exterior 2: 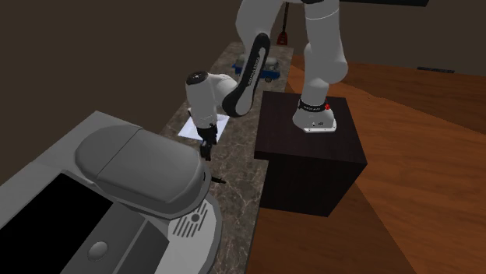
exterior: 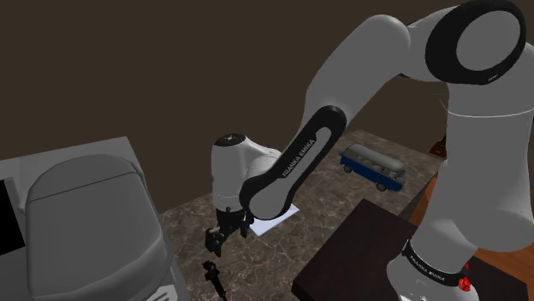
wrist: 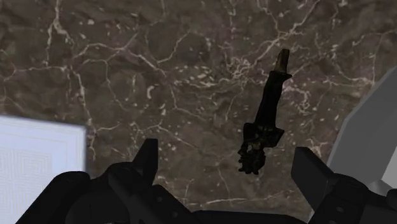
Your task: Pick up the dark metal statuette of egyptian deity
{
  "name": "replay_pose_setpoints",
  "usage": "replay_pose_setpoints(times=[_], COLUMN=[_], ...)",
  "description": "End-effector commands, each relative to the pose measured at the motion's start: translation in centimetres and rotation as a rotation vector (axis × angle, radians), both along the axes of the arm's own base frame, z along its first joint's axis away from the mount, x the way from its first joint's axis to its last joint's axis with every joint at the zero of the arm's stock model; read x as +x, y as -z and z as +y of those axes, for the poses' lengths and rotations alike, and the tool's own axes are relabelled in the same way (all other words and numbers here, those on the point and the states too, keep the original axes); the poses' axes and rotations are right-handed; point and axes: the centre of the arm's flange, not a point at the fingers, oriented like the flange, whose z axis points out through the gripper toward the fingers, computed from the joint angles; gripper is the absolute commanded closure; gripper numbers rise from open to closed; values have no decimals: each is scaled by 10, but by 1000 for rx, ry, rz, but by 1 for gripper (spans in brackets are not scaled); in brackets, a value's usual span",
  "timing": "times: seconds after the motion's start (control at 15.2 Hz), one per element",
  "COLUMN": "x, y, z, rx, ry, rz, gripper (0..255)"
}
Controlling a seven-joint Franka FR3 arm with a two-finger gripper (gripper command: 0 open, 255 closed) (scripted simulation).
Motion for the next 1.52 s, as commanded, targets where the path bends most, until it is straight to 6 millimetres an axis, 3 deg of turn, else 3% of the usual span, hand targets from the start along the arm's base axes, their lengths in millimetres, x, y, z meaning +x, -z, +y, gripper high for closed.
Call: replay_pose_setpoints(times=[0.0, 0.33, 0.92, 0.99, 1.45], x=[3, 13, 13, 13, 16], y=[21, 68, 108, 108, 108], z=[18, 62, 62, 63, 64], rx=[-5, -16, -16, -16, -16], ry=[-9, -29, -29, -29, -29], rz=[0, 1, 1, 1, 1], gripper=[0, 0, 0, 255, 255])
